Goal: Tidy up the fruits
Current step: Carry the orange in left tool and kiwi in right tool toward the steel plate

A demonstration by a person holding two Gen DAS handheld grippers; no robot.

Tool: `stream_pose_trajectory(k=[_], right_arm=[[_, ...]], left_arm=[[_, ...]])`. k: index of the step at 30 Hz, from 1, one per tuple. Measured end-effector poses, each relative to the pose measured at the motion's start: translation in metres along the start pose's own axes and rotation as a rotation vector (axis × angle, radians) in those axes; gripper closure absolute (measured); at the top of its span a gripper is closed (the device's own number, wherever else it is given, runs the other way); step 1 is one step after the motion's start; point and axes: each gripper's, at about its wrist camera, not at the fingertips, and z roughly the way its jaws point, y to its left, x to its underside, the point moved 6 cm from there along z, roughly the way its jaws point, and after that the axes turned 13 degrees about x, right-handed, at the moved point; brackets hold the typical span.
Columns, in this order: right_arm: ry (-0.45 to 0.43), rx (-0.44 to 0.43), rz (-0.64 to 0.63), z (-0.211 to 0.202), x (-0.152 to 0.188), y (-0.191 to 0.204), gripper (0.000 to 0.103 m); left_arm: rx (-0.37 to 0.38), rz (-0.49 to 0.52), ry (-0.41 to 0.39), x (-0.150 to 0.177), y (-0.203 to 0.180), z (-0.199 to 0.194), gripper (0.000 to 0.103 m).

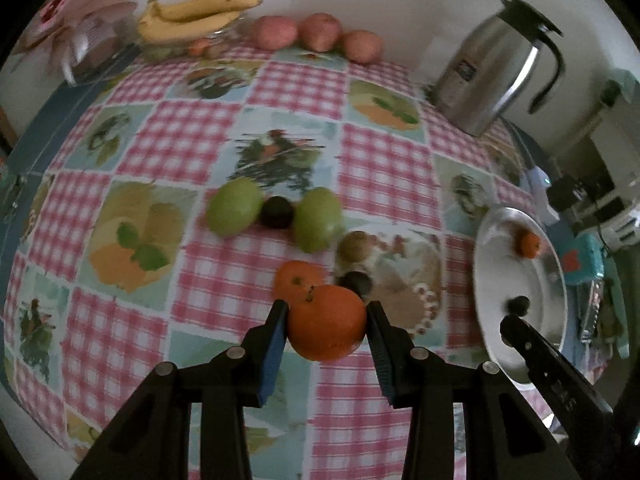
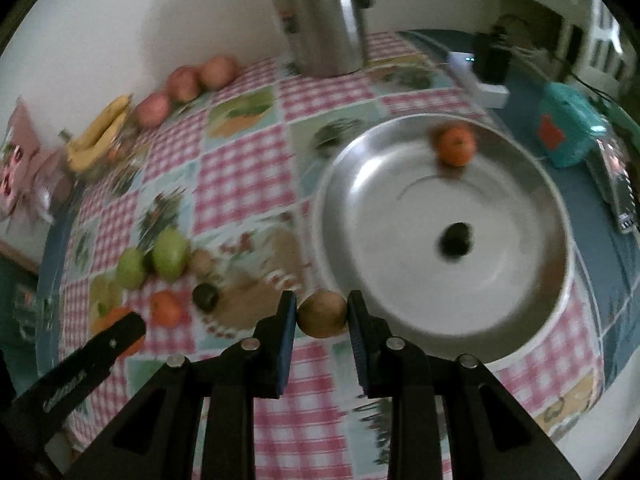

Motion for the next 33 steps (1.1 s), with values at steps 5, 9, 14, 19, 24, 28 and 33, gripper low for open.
stream_pose_trajectory(k=[5,9,14,19,24,28,33], right_arm=[[0.004,0.036,0.064,0.005,-0.007,-0.021,0.076],[-0.003,0.051,0.097,0.004,-0.011,-0.037,0.076],[-0.021,0.097,0.144,0.001,-0.014,-0.060,0.076],[-0.004,0.109,0.191,0.008,-0.015,-0.082,0.076],[0.003,0.125,0.242,0.012,-0.013,-0.104,0.076],[0.009,0.132,0.264,0.015,-0.012,-0.115,0.076],[0.028,0.143,0.278,0.022,-0.009,-0.124,0.076]], left_arm=[[0.054,0.051,0.023,-0.004,-0.033,0.001,0.061],[0.068,0.103,0.029,-0.011,-0.057,0.005,0.061],[0.093,0.165,0.064,-0.012,-0.090,0.019,0.061],[0.094,0.226,0.086,-0.011,-0.120,0.033,0.061],[0.100,0.273,0.086,-0.012,-0.141,0.048,0.061],[0.107,0.300,0.092,-0.009,-0.151,0.062,0.061],[0.118,0.310,0.110,-0.003,-0.155,0.078,0.061]])
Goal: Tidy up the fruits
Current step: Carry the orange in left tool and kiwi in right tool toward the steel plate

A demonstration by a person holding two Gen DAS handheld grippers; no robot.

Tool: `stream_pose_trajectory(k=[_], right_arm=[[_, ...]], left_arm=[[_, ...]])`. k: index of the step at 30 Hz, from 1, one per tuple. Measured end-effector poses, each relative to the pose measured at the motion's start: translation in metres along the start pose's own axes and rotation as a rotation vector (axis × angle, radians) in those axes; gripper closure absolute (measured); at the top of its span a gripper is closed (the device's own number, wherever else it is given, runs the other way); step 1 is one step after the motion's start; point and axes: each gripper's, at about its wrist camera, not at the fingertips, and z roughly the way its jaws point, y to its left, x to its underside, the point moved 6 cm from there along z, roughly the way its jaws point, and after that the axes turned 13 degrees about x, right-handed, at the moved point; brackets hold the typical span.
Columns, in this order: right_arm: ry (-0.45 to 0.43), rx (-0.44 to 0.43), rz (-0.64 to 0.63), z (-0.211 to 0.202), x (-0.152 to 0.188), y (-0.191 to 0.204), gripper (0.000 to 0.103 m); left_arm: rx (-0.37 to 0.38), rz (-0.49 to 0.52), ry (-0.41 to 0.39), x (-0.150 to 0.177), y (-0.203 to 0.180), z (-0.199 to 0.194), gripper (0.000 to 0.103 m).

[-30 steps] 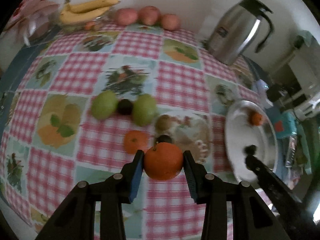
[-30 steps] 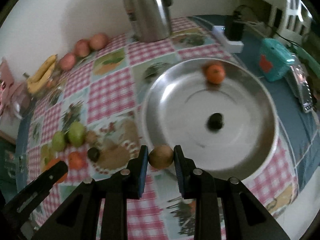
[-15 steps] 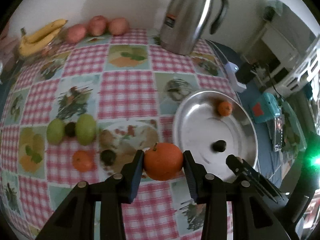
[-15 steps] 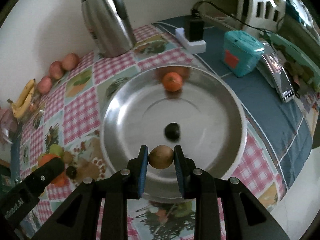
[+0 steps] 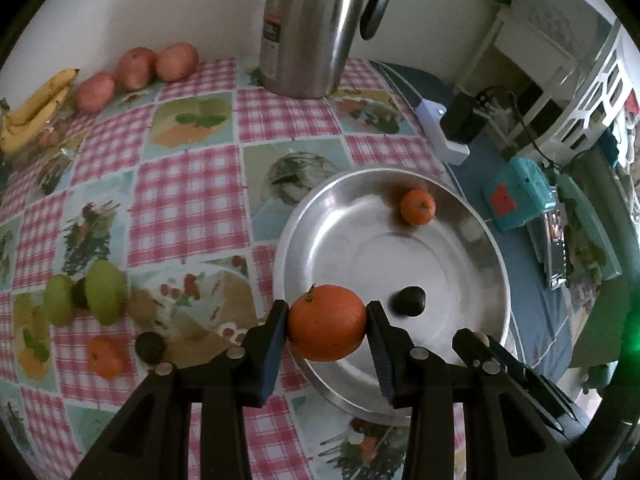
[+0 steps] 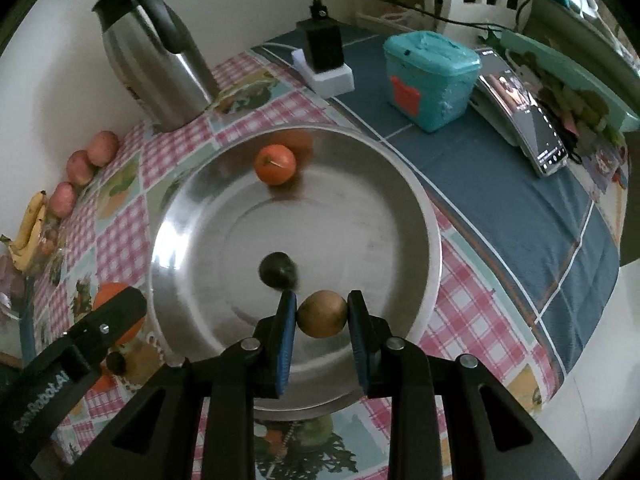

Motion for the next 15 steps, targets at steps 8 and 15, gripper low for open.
stream_pose_trajectory(k=[8,15], right_arm=[[0.032,0.019,-0.005,0.010,0.006,-0.004,0.076],[0.039,0.030,-0.019,0.012,0.010,-0.002,0.076]], left_arm=[[0.012,-0.025,0.027,0.005,0.009,0.016,0.061],[0.025,-0.027,0.041,0.009,0.010,0.020,0.061]])
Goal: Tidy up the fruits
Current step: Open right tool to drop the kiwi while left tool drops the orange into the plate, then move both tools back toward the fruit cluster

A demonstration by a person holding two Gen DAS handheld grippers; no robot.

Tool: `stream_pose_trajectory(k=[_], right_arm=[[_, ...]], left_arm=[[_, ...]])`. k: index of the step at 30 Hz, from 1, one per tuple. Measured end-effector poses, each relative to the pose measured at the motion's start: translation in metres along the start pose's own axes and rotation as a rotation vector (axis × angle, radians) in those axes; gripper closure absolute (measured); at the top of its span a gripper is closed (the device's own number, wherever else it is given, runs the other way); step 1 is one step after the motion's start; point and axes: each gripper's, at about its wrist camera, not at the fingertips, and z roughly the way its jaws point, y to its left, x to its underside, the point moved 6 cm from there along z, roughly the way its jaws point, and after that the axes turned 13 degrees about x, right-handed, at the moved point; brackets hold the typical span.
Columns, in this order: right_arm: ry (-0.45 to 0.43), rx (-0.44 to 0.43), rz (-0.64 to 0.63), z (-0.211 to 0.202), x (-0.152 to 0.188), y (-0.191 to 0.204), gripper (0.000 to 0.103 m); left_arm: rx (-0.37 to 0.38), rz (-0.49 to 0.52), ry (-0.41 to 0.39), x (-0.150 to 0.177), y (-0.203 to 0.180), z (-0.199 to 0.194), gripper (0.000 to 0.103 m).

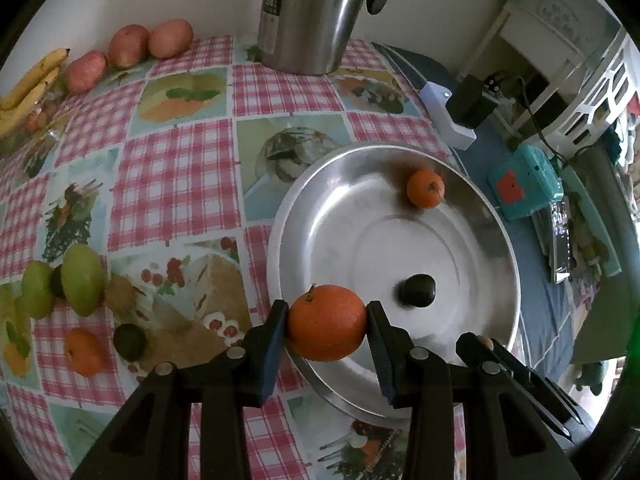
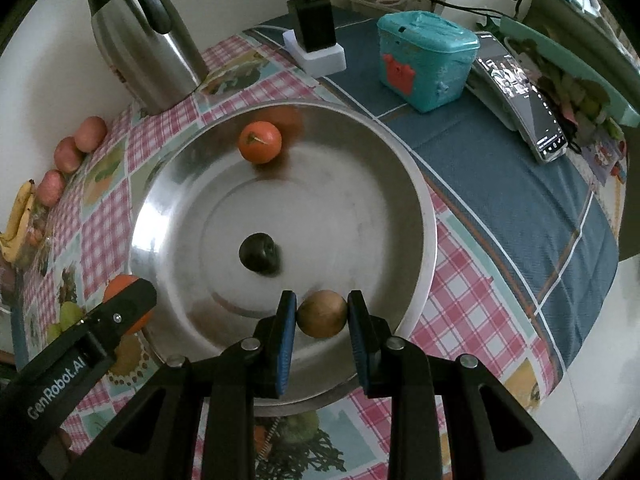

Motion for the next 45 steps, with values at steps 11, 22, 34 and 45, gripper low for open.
stream_pose_trajectory(k=[11,22,34,45], right_arm=[[0.014,0.024,-0.009,0.004,0.003,-0.001,0.076],[0.016,0.043,0.008,0.005,0.001,-0.005,0.069],[-0.010,0.047,0.008,0.000,-0.001,-0.004,0.048],[-0.033,0.056,-0.038,-0.006,0.005,0.006,0.047]], left_arm=[[0.003,-0.014,0.004,0.001,0.001,-0.001,0.060],[0.008,-0.011,-0.010,-0.001,-0.001,-0.009,0.055],[-0.079,-0.071,-0.028,0.001,0.026,-0.025,0.040],[-0.252,-0.191,-0.070,0.008,0.089,-0.053,0.016]])
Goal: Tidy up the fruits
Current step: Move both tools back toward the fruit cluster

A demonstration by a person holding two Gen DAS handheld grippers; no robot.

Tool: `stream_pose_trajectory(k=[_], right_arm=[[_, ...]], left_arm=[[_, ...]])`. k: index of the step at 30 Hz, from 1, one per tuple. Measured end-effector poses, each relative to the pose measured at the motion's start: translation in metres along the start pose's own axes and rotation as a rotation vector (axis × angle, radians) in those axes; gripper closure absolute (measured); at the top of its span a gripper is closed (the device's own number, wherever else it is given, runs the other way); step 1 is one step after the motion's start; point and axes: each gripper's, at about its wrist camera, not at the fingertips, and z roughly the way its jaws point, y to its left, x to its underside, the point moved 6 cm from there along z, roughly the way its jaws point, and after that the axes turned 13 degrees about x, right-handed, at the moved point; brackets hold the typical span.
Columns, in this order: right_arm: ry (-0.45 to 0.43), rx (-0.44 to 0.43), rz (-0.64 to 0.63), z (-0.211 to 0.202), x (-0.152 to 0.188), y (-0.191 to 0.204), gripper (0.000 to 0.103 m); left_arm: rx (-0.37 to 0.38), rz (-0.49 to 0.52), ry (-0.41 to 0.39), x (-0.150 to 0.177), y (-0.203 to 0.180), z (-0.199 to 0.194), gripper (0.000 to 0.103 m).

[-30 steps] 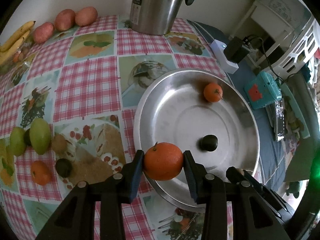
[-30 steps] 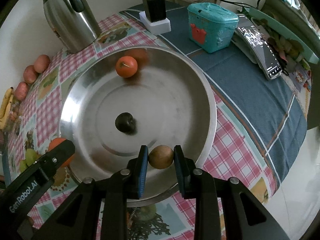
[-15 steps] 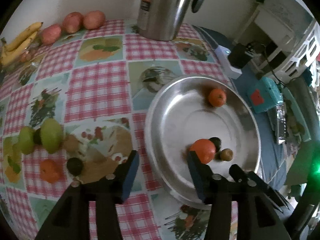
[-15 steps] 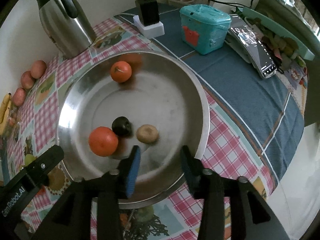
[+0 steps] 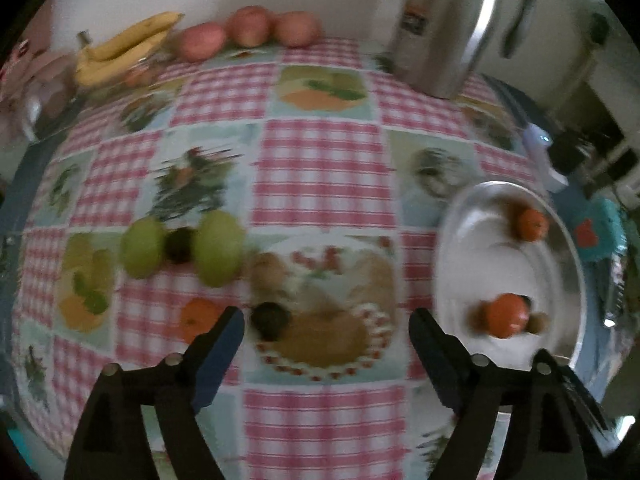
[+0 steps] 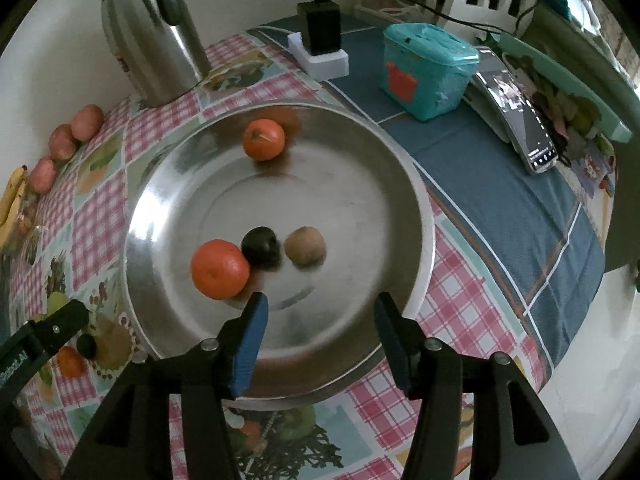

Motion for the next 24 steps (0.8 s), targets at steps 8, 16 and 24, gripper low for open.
stream_pose_trajectory(k=[8,16,24], right_arm=[[-0.012,0.000,-0.057,-0.005,0.007,0.020,0.047],[-0.019,-0.024,-0.118,-0.016,0.023,0.048,0.047],[-0.057,-0.031,-0.179,-0.034,0.031,0.071,0.047]], left_arm=[[-0.115,-0.057,-0.026,0.004,0.048,-0.012,0.014],[-0.164,-0.088,-0.070,0.010,0.076,-0.035,0.006],[-0.179,-0.110,-0.097,0.017,0.096,-0.052,0.006]])
